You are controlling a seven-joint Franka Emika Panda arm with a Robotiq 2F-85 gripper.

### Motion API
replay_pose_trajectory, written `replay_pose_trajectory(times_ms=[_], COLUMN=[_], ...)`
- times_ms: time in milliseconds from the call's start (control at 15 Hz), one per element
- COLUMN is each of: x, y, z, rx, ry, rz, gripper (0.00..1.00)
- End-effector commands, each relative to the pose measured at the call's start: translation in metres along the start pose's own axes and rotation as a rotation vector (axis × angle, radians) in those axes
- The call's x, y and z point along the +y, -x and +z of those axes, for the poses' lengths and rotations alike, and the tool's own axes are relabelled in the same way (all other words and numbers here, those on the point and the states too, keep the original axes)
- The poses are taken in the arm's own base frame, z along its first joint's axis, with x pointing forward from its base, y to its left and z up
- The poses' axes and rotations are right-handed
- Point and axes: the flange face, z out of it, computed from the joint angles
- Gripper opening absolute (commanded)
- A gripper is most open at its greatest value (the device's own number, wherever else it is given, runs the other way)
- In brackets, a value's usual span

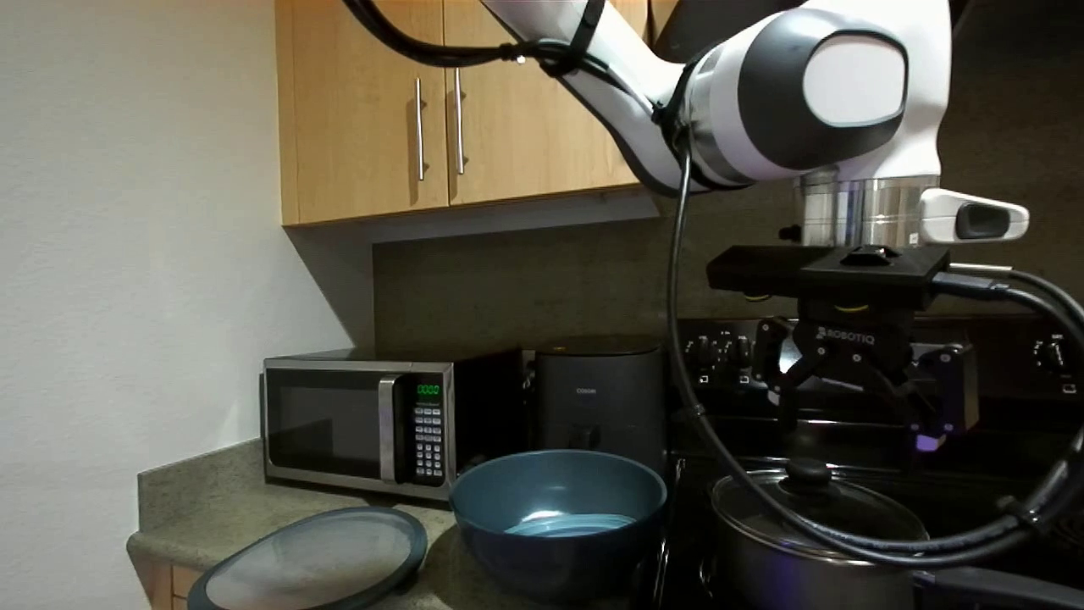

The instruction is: Remove the glass lid from the pot on the bottom left plate and place it inside the the bowl on the left side of the countertop

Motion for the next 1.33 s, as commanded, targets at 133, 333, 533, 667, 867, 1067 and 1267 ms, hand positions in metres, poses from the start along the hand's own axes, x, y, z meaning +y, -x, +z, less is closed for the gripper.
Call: replay_pose_trajectory(times_ms=[133, 333, 533, 667, 867, 1067, 1267], x=[-0.034, -0.036, -0.041, -0.038, -0.04, -0.042, -0.044], y=[-0.027, -0.045, -0.039, -0.039, -0.035, -0.032, -0.032], z=[0.015, 0.02, 0.021, 0.023, 0.028, 0.034, 0.034], rx=[0.068, 0.063, 0.065, 0.038, -0.019, -0.09, -0.069], ry=[-0.073, -0.07, -0.062, -0.051, -0.068, -0.09, -0.058], rz=[0.099, 0.146, 0.118, 0.116, 0.104, 0.104, 0.114], gripper=[1.0, 1.0, 1.0, 1.0, 1.0, 1.0, 1.0])
